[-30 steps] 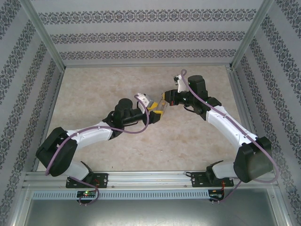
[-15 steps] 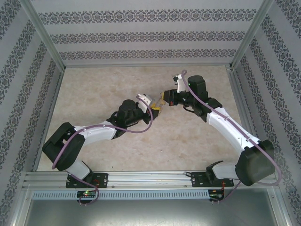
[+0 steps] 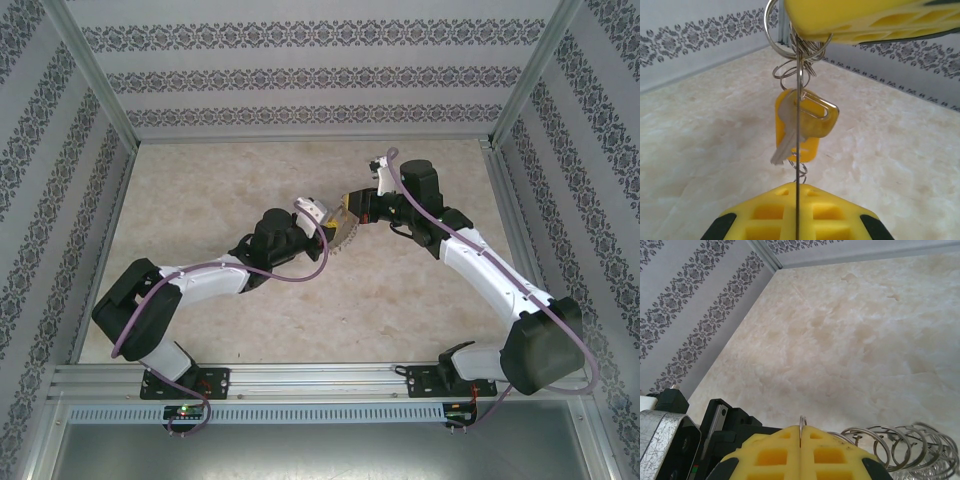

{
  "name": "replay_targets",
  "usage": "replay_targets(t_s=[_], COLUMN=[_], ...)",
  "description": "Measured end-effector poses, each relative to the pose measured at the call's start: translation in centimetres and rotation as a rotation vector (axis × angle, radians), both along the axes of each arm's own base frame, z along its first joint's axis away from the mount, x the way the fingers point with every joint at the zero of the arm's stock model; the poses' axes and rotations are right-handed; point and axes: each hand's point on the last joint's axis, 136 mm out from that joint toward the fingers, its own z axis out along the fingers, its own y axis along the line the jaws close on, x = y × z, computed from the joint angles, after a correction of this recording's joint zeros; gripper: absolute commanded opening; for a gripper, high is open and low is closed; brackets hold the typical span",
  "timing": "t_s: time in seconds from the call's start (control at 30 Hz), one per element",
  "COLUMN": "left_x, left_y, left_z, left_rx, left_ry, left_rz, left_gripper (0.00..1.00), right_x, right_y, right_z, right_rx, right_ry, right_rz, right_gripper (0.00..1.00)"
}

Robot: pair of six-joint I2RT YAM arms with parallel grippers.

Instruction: Put the keys on the keyring

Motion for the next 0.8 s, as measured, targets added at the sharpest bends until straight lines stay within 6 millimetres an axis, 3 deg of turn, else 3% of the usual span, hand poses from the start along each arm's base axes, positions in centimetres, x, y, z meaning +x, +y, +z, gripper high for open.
replay_targets(t_s=[0.07,0.13,0.33,0.53,0.8], left_x=[0.5,1.0,2.2,3.8,4.7], left_y=[0.2,0.7,2.7,4.3,4.8], left_z=[0.2,0.3,1.2,3.0,4.0], left_rx=[0.035,0.078,0.247,0.412,0.569], left_ry=[-0.026,-0.052,-0.161,-0.292,-0.369], left_rz=[0.021,0.046,0.13,0.204,0.216], left_gripper=[0.0,0.0,0.0,0.0,0.0], right_x=[0.0,-0.2,-0.7,-0.7,-2.1], right_y=[-0.2,-0.4,-2.9,-6.0,-4.7], right_z=[0.3,0.7,1.4,-1.2,-5.2], right_rx=[0.01,0.026,0.065,0.078,0.116], right_ry=[-0.005,-0.022,-0.067,-0.025,-0.067], right_rz=[-0.002,-0.001,-0.061,-0.161,-0.052], right_gripper=[0.35,0.43,0.45,0.47,0.58])
